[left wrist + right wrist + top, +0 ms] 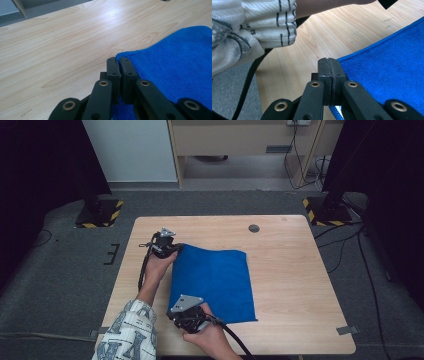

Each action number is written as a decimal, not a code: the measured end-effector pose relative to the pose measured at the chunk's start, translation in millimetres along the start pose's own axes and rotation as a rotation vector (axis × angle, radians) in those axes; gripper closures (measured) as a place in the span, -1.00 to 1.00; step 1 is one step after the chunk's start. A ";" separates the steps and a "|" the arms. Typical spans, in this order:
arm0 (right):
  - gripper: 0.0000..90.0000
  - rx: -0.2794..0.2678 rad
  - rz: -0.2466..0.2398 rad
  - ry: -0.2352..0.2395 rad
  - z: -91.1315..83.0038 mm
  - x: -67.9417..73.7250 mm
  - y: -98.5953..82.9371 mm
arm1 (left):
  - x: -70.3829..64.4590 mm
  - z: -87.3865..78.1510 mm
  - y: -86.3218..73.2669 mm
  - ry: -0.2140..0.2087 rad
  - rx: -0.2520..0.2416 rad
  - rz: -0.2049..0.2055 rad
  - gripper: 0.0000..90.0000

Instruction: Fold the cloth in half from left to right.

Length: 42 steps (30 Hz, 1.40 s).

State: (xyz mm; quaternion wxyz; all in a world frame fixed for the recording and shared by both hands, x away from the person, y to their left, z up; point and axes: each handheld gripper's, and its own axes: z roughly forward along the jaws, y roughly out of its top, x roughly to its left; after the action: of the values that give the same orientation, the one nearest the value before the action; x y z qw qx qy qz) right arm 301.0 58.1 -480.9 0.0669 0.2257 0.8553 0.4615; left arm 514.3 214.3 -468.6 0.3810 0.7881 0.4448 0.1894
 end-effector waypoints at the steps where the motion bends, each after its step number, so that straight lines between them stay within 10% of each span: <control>1: 0.99 -0.003 -0.001 0.000 0.9 1.5 1.4 | 0.5 -1.0 0.0 -0.001 0.000 0.002 0.93; 16: 0.99 -0.049 0.033 0.008 4.1 1.5 11.0 | 13.0 -4.1 -4.4 0.015 0.018 -0.018 0.93; 42: 0.99 -0.036 0.102 -0.076 -58.7 -41.6 -51.5 | -57.0 49.6 28.0 -0.034 0.039 0.034 0.92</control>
State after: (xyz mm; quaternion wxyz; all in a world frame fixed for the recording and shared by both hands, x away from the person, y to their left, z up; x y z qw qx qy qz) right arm 302.3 -29.3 -493.8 0.0795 0.2849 0.8313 0.4706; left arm 531.2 136.0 -476.5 0.3697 0.8059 0.4285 0.1736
